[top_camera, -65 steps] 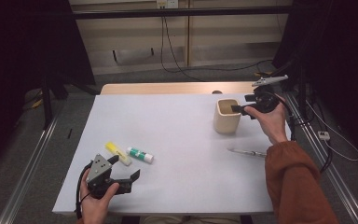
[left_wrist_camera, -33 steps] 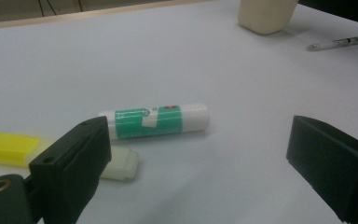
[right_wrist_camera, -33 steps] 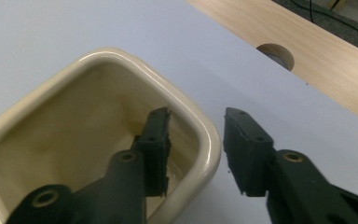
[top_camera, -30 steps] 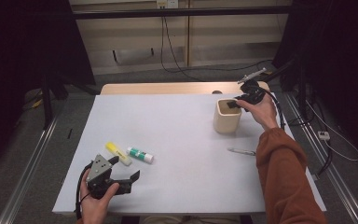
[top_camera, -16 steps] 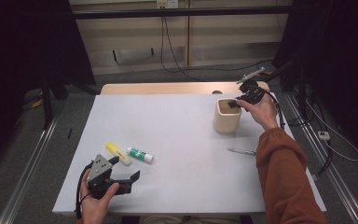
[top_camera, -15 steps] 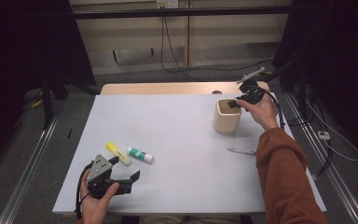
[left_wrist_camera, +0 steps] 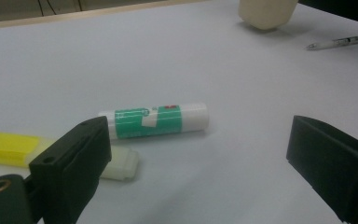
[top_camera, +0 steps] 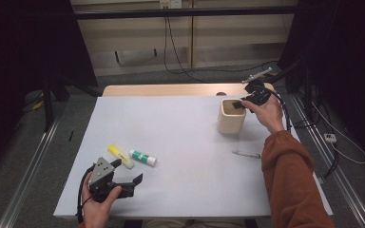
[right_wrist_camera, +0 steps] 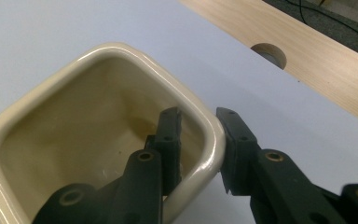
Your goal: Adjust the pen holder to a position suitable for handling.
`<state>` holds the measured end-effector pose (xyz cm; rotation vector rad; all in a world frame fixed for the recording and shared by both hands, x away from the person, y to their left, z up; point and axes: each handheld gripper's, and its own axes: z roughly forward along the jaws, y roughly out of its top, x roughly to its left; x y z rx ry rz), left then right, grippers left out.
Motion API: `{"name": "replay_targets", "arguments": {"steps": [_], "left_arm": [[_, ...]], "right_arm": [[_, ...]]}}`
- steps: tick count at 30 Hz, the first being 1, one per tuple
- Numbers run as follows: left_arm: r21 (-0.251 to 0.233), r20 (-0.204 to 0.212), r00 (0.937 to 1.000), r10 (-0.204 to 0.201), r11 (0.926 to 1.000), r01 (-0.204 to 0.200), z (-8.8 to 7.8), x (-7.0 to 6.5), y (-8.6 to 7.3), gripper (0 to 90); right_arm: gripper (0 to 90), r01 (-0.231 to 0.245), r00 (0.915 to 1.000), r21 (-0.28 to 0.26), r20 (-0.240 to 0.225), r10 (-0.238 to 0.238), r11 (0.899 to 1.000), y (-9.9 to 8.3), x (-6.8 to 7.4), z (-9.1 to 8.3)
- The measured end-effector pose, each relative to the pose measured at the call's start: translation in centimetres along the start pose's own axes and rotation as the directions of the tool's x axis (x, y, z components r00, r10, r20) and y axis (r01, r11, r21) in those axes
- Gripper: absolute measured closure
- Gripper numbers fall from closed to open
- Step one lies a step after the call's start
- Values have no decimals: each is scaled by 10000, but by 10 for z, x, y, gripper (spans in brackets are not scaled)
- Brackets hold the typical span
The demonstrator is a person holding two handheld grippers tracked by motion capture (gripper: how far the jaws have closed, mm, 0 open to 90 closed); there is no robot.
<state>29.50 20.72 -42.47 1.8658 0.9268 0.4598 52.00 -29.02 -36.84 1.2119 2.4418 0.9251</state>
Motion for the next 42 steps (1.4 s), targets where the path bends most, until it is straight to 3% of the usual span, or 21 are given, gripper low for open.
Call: {"name": "replay_targets", "arguments": {"steps": [19,33,35,42], "left_arm": [[-29,-15,10000,8,10000,-8,-1,-1,0,66],[-34,74,9998,174,9998,-174,-2,-4,1,70],[19,69,9999,123,9999,-123,-2,-3,1,71],[116,106,9998,155,9998,-156,0,-4,1,72]], "right_arm": [[715,224,9983,-488,-525,-250,9986,13,58,-8],[716,591,9952,-495,-754,-627,9970,15,111,4],[717,595,9948,-414,-804,-627,9974,12,124,10],[717,750,9933,0,-876,-748,9972,9,141,24]]}}
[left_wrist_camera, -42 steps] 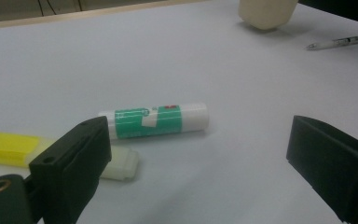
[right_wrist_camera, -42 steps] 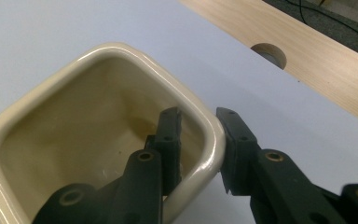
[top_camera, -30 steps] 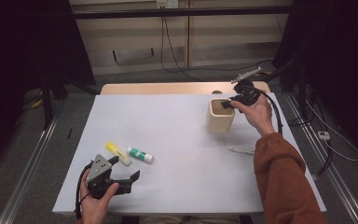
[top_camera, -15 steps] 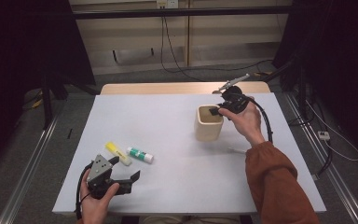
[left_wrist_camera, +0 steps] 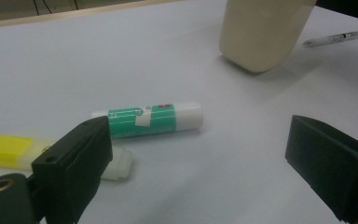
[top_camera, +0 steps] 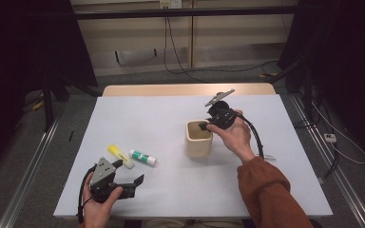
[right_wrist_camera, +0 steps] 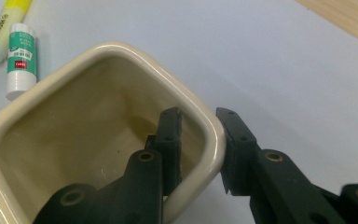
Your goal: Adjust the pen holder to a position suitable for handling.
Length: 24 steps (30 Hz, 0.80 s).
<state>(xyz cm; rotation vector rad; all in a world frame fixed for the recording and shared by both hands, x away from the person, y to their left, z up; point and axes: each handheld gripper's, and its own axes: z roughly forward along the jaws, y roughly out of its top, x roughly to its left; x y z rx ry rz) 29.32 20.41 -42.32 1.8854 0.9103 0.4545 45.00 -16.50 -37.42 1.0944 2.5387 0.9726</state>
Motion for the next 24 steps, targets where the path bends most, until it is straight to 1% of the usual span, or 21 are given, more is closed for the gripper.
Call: {"name": "replay_targets", "arguments": {"steps": [2,6,7,8,11,12,15,18,19,21,22,24], "left_arm": [[-30,-3,10000,15,10000,-15,-1,0,0,73],[-10,-4,10000,-21,10000,21,0,0,0,72],[-16,11,10000,-14,10000,14,0,0,0,73],[-26,6,10000,-9,10000,9,0,0,0,73],[-18,22,10000,-10,10000,10,0,0,0,73],[20,26,10000,-8,10000,8,0,0,0,73],[52,30,10000,-15,10000,15,0,0,0,72],[62,31,10000,-16,10000,15,0,0,0,73],[68,55,10000,-7,10000,7,0,0,0,73],[84,26,10000,24,10000,-24,0,0,0,72],[85,27,10000,40,10000,-41,0,0,0,73],[95,27,10000,30,9999,-31,0,0,0,73]], "right_arm": [[717,2,10000,42,42,-2,10000,1,6,2],[717,-8,10000,89,-18,9,10000,2,18,2],[718,-13,10000,141,-4,13,9999,1,23,2],[718,-13,10000,141,-4,13,9999,1,23,2],[715,61,10000,157,35,-61,9999,0,30,4],[715,74,9999,136,145,-76,9999,-1,32,4],[716,-197,9995,179,258,193,9996,-2,34,3],[715,-421,9983,355,412,406,9985,0,37,2],[715,-461,9979,388,468,442,9982,0,38,3],[717,-386,9979,447,542,362,9983,0,39,2],[717,-403,9980,430,511,381,9983,0,39,2],[713,-546,9975,391,474,527,9977,-1,38,2]]}}
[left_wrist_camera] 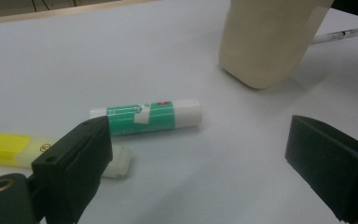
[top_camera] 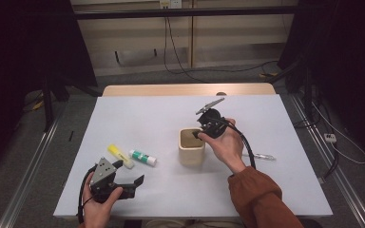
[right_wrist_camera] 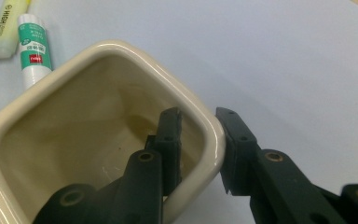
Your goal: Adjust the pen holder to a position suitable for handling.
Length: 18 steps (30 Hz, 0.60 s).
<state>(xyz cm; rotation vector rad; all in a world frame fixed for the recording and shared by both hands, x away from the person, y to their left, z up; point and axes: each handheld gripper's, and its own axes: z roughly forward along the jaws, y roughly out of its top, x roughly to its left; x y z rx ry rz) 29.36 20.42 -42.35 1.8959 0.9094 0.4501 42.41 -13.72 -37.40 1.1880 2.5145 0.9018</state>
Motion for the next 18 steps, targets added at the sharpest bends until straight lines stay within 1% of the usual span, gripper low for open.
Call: {"name": "replay_targets", "arguments": {"steps": [4,5,6,7,8,10,12,15,17,18], "left_arm": [[18,-2,10000,-38,10000,38,0,0,0,72],[24,-2,10000,-44,10000,44,1,0,0,73],[32,22,10000,-48,10000,48,1,0,0,72],[50,28,10000,-79,10000,79,1,0,-1,73],[60,10,10000,-67,10000,67,1,0,-1,73],[25,20,10000,-98,9999,98,2,1,-1,73],[117,43,10000,-35,9999,35,1,2,-1,73],[86,32,10000,-91,9999,90,1,2,-1,73],[66,8,9999,-157,9999,157,1,1,-1,73],[58,-1,9999,-143,9999,143,1,1,-1,73]], "right_arm": [[706,-21,9999,-120,-125,19,9999,-1,-2,0],[697,-13,9996,-198,-265,8,9998,-2,-3,0],[682,115,9989,-317,-458,-129,9994,-3,-5,1],[648,227,9978,-418,-608,-252,9989,-4,-7,0],[590,366,9974,-494,-608,-396,9981,-5,-9,0],[499,328,9969,-639,-689,-372,9974,-9,-11,0],[441,400,9964,-816,-718,-459,9959,-12,-13,0],[364,288,9943,-1268,-987,-415,9915,-16,-15,-1],[295,293,9963,-1596,-753,-418,9867,-17,-17,-5],[249,279,9965,-1757,-723,-412,9840,-17,-18,-7]]}}
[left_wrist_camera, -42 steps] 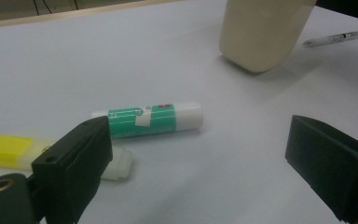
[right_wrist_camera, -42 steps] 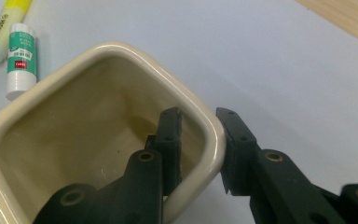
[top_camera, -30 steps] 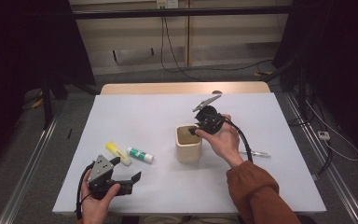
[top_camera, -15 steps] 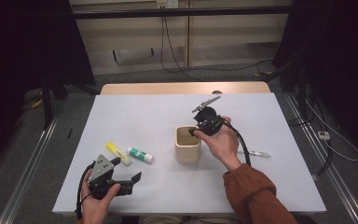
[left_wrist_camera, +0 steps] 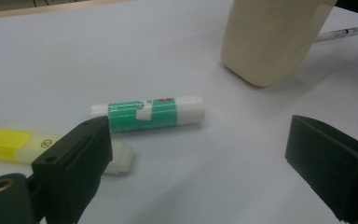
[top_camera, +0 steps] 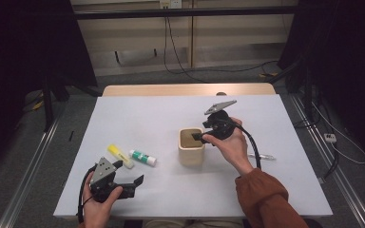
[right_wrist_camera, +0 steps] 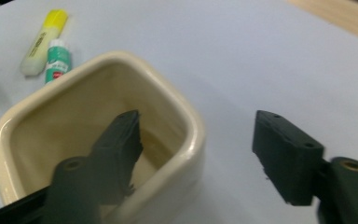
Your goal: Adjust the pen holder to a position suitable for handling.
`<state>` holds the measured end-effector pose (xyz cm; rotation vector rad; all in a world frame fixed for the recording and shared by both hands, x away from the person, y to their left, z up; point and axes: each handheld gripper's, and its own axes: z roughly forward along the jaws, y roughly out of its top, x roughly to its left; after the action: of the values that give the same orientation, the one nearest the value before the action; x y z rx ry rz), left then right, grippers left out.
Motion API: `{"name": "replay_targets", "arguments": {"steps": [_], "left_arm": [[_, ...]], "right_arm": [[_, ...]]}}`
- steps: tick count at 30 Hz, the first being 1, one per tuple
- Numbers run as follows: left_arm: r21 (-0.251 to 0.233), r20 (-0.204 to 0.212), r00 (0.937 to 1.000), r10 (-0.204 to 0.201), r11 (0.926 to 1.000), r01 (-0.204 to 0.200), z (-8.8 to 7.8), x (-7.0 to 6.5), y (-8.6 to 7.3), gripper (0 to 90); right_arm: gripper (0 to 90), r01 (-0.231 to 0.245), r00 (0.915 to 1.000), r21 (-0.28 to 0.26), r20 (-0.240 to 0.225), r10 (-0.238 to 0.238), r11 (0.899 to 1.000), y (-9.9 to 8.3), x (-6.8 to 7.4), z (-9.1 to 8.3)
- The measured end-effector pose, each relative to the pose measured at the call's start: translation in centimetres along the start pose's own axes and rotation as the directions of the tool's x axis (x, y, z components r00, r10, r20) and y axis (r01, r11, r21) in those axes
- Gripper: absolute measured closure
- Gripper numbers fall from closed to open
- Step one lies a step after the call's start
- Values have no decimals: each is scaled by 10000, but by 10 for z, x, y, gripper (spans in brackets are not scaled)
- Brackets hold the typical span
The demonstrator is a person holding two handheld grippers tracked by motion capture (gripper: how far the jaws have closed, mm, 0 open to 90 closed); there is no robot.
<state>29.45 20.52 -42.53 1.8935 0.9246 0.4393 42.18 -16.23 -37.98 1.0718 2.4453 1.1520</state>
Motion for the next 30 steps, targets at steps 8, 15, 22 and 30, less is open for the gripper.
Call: {"name": "replay_targets", "arguments": {"steps": [8,15,22,30], "left_arm": [[18,19,9999,-128,9999,128,0,1,-1,72],[-14,25,10000,-62,10000,62,-1,2,0,72],[12,-6,10000,-95,10000,95,0,1,0,73],[15,-37,10000,-89,10000,89,-1,1,-1,73]], "right_arm": [[97,-280,9992,-721,249,298,9970,-8,-10,-17],[73,-1033,9934,-1336,364,1091,9856,-23,-22,-29],[61,-793,9920,-1890,814,961,9788,-39,-23,-52],[62,-927,9876,-1807,1082,1135,9792,-64,-31,-63]]}}
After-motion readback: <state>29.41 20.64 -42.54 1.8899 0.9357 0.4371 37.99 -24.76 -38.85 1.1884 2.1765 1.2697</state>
